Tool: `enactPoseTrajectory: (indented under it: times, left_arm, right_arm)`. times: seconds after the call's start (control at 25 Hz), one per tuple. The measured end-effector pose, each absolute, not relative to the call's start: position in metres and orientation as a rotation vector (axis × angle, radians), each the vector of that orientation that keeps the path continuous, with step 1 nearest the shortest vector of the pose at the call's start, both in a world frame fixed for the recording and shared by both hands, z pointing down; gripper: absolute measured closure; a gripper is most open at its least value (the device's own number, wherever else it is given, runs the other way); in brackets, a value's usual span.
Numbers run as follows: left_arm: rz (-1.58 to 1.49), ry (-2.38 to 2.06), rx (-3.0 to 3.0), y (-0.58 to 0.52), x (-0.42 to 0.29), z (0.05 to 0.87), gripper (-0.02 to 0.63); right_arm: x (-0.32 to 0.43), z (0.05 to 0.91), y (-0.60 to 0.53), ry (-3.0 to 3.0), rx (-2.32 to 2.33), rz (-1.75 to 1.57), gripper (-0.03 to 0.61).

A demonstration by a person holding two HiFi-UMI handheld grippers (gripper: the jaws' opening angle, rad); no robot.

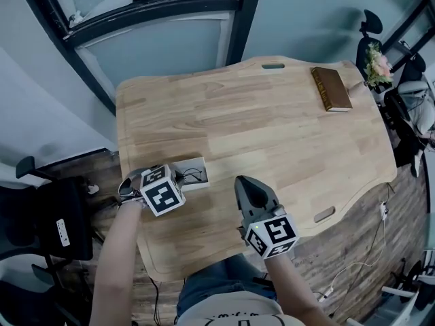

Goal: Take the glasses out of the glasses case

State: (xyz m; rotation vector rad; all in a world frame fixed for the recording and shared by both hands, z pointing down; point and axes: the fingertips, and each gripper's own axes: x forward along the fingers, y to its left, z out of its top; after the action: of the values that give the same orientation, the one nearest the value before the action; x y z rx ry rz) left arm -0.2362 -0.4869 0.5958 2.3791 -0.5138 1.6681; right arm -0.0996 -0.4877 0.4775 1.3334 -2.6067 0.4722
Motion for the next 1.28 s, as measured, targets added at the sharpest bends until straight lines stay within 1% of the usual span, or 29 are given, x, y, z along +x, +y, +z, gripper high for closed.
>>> enactPoseTrajectory:
  times: [0.32,0.64,0.72,0.96,1.16,1.28]
  left_arm:
    - [1.642,-0.749,2.419,-0.459,-0.226,0.531,0.589]
    - [1.402,-1.155,2.497,-0.441,-0.224,0.467,0.589]
    - [1.272,-1.291,2.506,-0.440,-0.229,0.448,0.589]
    - [0.658,-1.685,2.487,-0.431,-0.240,0.380,0.589]
    - [0.258,-1.971,2.414,-0.416,-0.251,0.330,0.589]
    - [0.104,-2.108,2.379,-0.406,-0.262,0.306,0.589]
  right_arm:
    - [-0.085,0.413,-0.476,-2.746,1.348,0.347,0.568]
    - [-0.071,0.366,-0.465,-2.822,1.339,0.198,0.568]
    - [-0.069,0.355,-0.463,-2.832,1.327,0.151,0.568]
    - [-0.074,0.318,-0.462,-2.847,1.272,-0.042,0.568]
    - [-0.087,0.298,-0.454,-2.871,1.182,-0.186,0.568]
    - [-0.095,0.293,-0.453,-2.881,1.142,-0.237,0.568]
